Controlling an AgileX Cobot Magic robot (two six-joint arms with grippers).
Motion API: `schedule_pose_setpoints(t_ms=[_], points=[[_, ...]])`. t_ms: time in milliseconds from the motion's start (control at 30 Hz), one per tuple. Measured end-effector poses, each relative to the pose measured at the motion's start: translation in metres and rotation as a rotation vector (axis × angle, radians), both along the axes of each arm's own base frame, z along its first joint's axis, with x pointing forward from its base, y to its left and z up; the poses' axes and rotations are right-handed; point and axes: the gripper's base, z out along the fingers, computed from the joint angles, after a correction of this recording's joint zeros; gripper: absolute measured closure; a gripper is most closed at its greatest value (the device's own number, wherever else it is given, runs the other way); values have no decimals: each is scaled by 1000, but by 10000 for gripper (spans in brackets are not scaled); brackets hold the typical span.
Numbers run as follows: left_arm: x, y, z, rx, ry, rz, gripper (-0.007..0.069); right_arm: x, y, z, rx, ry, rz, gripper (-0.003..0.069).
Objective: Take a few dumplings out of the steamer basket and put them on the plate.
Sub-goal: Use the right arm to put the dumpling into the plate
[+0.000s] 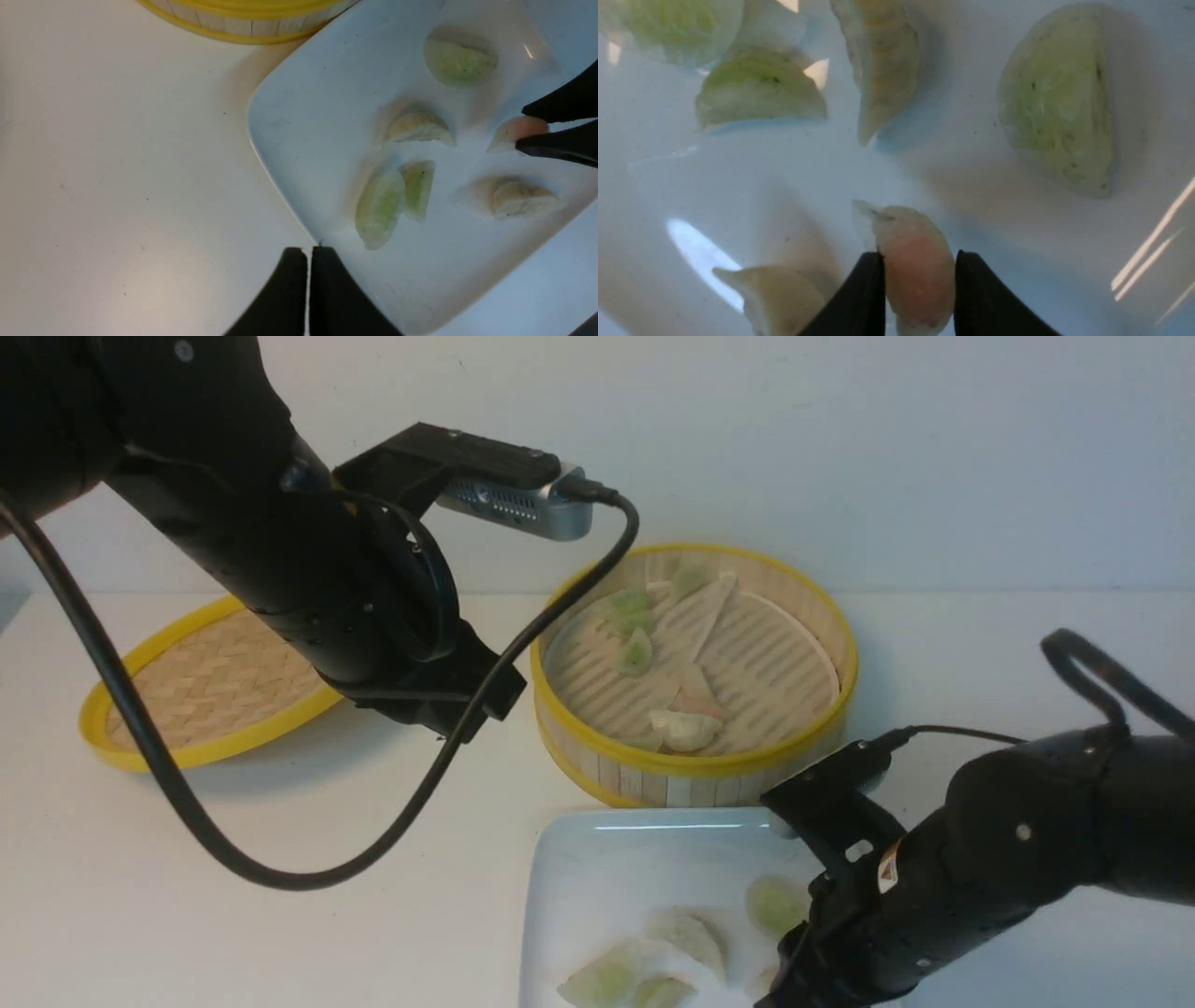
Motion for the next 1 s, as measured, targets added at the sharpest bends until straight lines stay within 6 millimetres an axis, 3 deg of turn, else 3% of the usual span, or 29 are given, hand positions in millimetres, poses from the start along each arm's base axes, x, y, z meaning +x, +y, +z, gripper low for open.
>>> schedule_pose_setpoints(t_ms=[100,267,367,433,633,700,833,867,1000], points=[[0,0,0,0,0,0,630,4,2,-11,-12,7,-5,418],[0,0,0,-1,-3,1,630,4,2,-12,-13,6,-6,293],[3,-1,3,-3,-12,2,630,2,1,2,6,-13,-1,225],[8,-3,5,-8,-20,4,630,0,1,16,22,-19,4,225],[36,-16,13,-23,-56,1,630,-5,-2,89,95,-118,7,326],[54,-24,11,-22,-63,-4,630,-14,-11,132,127,-208,3,410],[85,-37,-4,-9,-48,-9,630,-39,-36,182,150,-342,-32,550],[87,-38,-4,-11,-53,-9,630,-40,-38,184,150,-350,-38,563],[125,-55,-39,3,-46,-21,630,-74,-67,214,186,-433,-120,659]])
